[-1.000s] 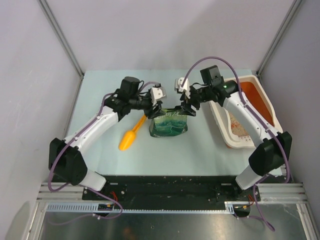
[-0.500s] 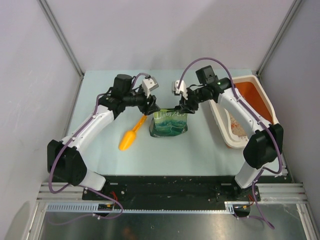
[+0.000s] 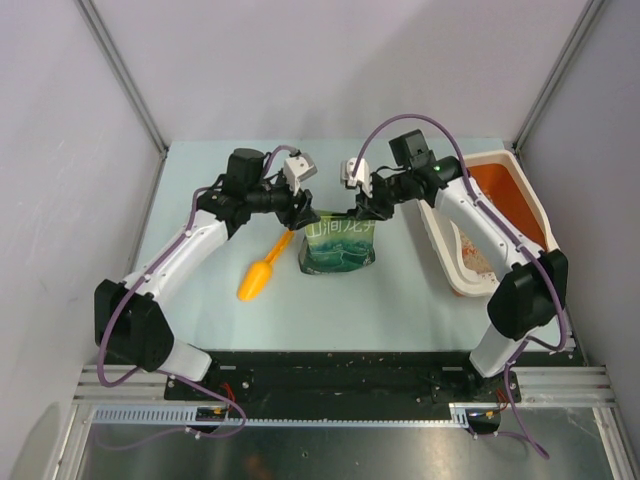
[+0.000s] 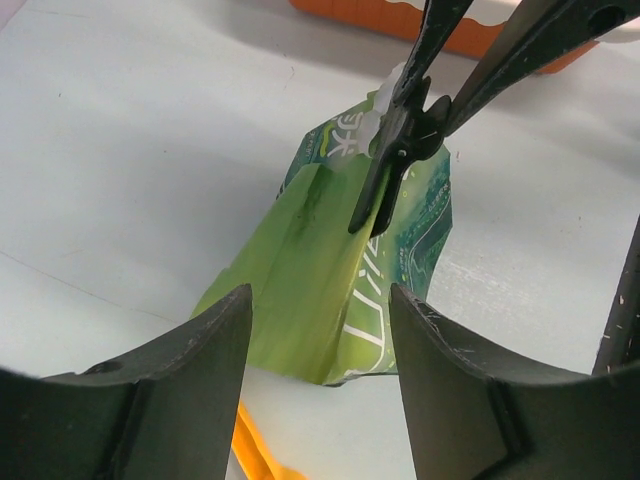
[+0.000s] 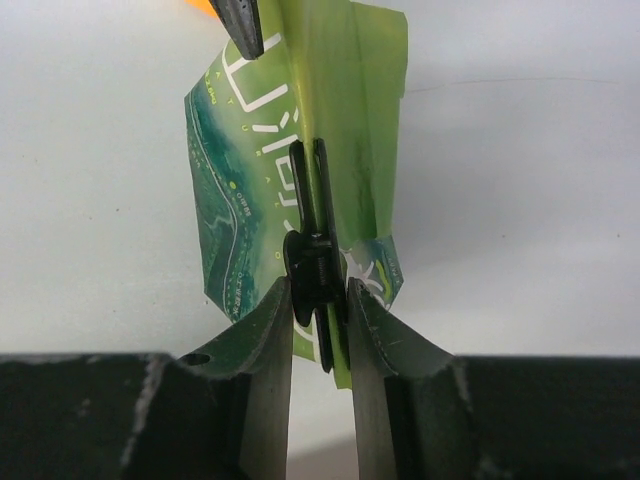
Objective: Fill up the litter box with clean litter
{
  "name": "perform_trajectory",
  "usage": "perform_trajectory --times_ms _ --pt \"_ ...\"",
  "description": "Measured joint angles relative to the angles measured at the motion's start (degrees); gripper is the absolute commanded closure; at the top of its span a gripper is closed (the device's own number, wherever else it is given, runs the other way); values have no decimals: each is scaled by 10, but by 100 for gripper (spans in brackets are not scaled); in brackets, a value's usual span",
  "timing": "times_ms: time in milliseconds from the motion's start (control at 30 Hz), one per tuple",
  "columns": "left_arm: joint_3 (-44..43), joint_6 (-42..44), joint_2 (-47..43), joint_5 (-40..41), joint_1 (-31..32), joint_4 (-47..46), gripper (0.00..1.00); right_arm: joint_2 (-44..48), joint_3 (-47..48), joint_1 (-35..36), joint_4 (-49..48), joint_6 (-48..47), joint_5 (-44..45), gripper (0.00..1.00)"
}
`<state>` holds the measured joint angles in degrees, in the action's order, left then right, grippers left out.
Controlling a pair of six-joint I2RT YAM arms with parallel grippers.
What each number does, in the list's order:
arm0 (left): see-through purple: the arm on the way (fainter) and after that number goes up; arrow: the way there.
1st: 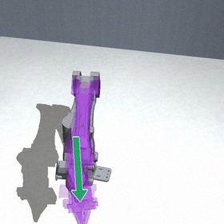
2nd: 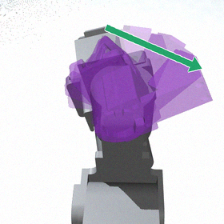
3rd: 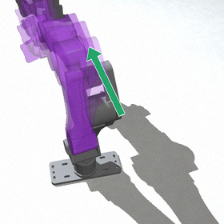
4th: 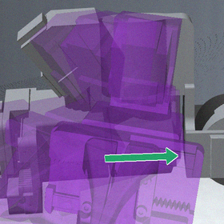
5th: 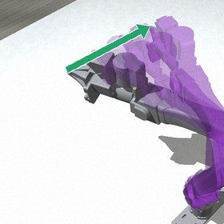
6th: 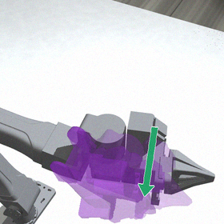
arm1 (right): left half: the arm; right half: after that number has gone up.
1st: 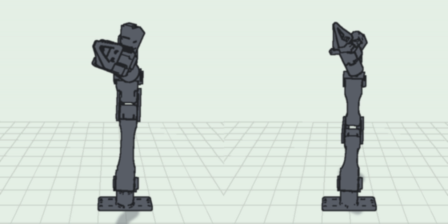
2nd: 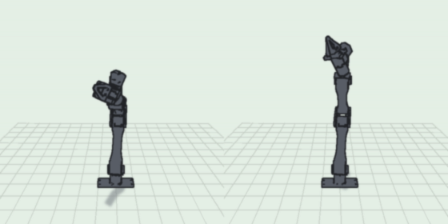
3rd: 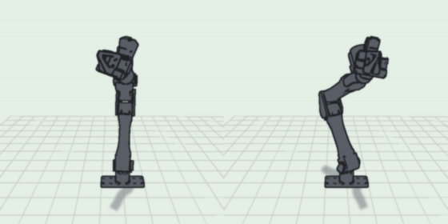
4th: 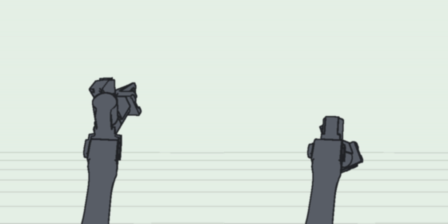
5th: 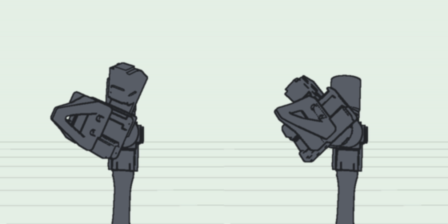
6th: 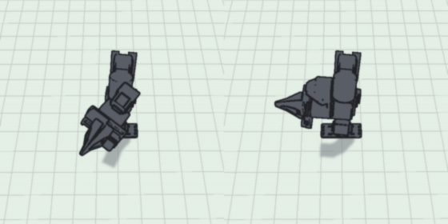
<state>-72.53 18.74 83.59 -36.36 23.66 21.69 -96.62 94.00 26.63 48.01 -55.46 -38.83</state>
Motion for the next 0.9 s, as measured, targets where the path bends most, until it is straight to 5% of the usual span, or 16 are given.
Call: perform_trajectory --times_ms 900 --pt "0 74 0 -91 41 -22 37 52 11 -23 85 47 -59 100"
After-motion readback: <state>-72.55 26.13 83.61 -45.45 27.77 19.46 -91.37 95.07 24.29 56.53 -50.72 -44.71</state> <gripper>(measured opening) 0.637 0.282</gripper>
